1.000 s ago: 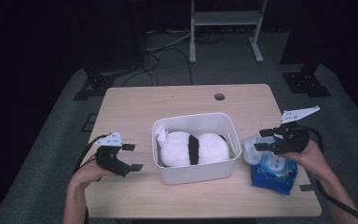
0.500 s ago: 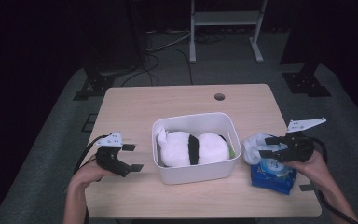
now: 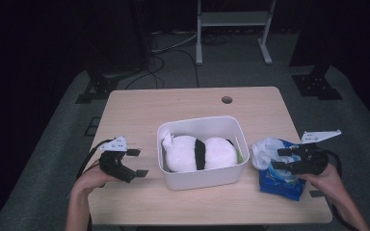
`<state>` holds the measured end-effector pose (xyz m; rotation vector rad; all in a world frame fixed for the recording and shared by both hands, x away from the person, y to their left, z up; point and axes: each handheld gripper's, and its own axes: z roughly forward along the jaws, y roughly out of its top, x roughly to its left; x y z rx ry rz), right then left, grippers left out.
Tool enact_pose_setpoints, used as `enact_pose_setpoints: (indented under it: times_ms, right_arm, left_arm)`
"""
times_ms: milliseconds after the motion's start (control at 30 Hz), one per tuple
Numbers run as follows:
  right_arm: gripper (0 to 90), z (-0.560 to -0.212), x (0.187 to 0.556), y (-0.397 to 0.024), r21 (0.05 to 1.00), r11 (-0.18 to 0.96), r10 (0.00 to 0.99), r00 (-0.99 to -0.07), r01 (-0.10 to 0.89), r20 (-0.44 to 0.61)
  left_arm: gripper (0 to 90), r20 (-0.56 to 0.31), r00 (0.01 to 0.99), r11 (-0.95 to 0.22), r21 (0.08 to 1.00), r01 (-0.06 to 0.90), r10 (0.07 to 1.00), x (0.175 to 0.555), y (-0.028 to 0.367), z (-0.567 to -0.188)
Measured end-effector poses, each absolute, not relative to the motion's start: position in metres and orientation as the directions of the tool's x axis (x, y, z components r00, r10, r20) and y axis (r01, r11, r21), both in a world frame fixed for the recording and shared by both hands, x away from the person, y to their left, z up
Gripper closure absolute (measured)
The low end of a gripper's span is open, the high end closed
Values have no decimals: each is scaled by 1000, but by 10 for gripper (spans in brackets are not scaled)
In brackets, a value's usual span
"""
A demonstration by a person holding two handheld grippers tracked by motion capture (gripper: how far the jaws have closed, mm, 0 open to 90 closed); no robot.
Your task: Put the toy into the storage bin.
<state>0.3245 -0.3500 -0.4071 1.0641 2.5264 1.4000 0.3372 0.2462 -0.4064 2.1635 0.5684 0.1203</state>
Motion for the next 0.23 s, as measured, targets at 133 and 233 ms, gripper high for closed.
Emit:
enact_pose_setpoints:
  times_ms: [133,233]
  right_arm:
    - [275,-411,322,-350,765,351,594,-760,540,264]
    - [275,-412,321,-349,765,351,592,-761,540,266]
  left_arm:
    - [89,-115,893,-521,777,354,436,337,246,-407]
    - [89,-115,894,-520,778,352,433,337,245,-406]
